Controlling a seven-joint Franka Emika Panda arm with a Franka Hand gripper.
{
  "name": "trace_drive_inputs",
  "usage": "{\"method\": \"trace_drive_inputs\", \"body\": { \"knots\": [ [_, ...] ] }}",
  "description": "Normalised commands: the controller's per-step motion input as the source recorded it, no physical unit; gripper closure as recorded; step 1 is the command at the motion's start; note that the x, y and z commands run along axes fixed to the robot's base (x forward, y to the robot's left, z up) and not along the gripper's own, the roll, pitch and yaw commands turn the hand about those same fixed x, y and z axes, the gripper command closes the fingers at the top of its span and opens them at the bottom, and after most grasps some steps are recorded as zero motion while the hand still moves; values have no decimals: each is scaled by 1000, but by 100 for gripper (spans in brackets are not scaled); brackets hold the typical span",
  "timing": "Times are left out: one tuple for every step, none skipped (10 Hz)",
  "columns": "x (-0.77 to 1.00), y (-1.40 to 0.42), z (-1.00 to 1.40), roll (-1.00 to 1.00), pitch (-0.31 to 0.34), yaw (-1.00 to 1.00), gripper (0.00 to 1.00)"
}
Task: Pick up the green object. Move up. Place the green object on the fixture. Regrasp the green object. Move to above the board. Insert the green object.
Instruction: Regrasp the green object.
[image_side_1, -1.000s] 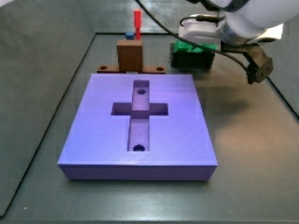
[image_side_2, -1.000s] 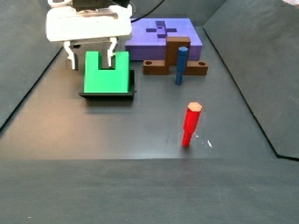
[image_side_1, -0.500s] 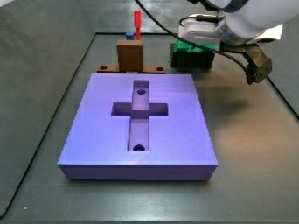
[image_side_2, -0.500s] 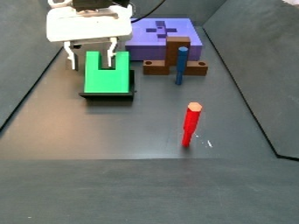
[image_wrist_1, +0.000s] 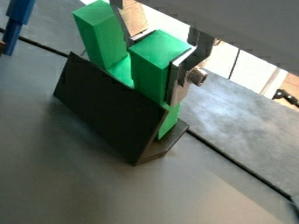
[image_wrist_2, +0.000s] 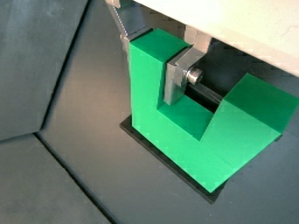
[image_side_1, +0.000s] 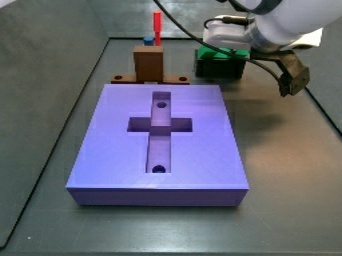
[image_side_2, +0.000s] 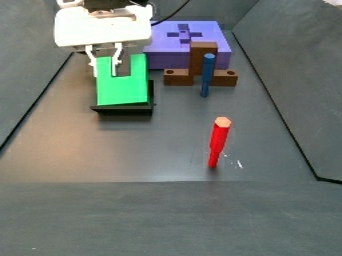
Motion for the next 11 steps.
{"method": "trace_drive_inputs", "body": {
  "knots": [
    [0,0,0,0,0,0,100],
    [0,0,0,0,0,0,100],
    [0,0,0,0,0,0,100],
    [0,0,0,0,0,0,100],
    [0,0,0,0,0,0,100],
    [0,0,0,0,0,0,100],
    [0,0,0,0,0,0,100],
    [0,0,0,0,0,0,100],
    [0,0,0,0,0,0,100],
    [0,0,0,0,0,0,100],
    [0,0,0,0,0,0,100]
  ]
}}
